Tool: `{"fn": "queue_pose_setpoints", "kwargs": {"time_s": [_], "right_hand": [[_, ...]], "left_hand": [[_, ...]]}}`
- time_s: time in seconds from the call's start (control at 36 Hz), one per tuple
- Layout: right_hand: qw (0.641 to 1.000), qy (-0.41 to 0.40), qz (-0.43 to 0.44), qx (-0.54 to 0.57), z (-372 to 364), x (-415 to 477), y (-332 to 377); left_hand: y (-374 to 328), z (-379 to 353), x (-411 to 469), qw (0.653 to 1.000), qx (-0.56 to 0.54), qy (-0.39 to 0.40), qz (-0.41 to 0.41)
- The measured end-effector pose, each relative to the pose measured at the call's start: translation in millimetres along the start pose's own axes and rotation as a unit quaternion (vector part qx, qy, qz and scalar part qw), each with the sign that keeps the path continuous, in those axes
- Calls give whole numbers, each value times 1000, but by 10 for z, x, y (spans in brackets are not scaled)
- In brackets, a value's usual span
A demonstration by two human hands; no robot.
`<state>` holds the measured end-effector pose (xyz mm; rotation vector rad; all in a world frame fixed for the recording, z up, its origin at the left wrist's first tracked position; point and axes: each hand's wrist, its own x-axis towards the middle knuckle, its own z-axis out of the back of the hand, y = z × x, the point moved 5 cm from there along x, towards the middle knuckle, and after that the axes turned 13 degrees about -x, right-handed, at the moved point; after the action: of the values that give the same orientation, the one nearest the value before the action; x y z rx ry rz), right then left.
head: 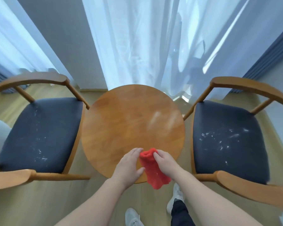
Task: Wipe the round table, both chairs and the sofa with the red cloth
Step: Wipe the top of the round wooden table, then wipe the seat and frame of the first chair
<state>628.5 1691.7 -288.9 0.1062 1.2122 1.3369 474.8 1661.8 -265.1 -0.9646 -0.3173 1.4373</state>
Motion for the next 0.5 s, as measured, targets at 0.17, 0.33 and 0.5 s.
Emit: {"fn": "queue_pose_setpoints", "kwargs": {"time_s": [0.17,0.33,0.5], "right_hand": [[998,-28,23,44,475,-578,229],[997,-49,39,44,1101,-866,223],[997,12,58,59,1812,-1025,21]], "left_hand": [[-545,152,-33,999,-37,-12,-7],[-1181,140,36,997,-55,26,-45],[-1904,-7,187,991,-118,43,-45]]}}
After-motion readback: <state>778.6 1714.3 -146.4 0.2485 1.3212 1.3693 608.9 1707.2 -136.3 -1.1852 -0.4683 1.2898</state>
